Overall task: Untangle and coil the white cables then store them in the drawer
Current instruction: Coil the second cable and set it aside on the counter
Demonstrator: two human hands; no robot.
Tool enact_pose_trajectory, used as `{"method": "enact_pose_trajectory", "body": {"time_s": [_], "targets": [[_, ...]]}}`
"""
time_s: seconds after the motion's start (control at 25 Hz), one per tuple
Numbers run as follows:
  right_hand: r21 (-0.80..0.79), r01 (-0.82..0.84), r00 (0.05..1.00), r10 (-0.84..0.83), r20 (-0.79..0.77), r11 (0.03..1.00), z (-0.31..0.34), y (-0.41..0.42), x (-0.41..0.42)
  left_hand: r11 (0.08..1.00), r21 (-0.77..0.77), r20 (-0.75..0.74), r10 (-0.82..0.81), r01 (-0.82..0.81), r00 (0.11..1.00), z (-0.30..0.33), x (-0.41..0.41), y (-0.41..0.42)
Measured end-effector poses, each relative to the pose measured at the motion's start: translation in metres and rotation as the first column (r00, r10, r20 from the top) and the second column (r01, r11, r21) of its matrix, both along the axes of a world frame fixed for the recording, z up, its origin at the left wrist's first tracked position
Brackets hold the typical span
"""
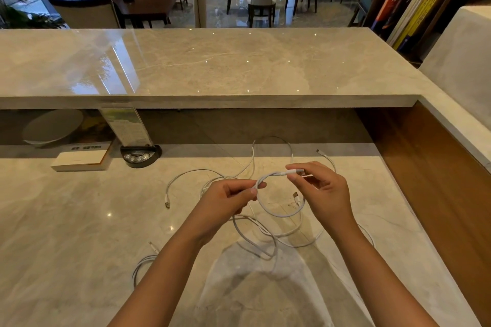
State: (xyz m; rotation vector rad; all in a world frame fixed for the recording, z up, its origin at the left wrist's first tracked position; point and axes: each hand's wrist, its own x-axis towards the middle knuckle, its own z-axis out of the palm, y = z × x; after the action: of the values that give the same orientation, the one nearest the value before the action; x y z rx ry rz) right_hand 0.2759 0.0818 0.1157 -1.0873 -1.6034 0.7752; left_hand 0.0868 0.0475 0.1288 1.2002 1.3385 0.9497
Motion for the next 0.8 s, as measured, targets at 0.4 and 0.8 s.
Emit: {"method": "enact_pose_trajectory", "body": {"time_s": [0.4,0.8], "targets": [[-0.098,-0.003,0.990,-0.011,-0.143,0.995,0.003,0.007,-0.006,0.987,-0.162,0.440,0.080,-0.008,0.894,0.002,0.010,0.001],[-0.495,-0.379,0.921,0.266,-0.285,0.782,-0.008,-0.001,-0.018,0.983,-0.167,0.711,0.176,-0.080,0.681,0.015,0.007,0.012]]}}
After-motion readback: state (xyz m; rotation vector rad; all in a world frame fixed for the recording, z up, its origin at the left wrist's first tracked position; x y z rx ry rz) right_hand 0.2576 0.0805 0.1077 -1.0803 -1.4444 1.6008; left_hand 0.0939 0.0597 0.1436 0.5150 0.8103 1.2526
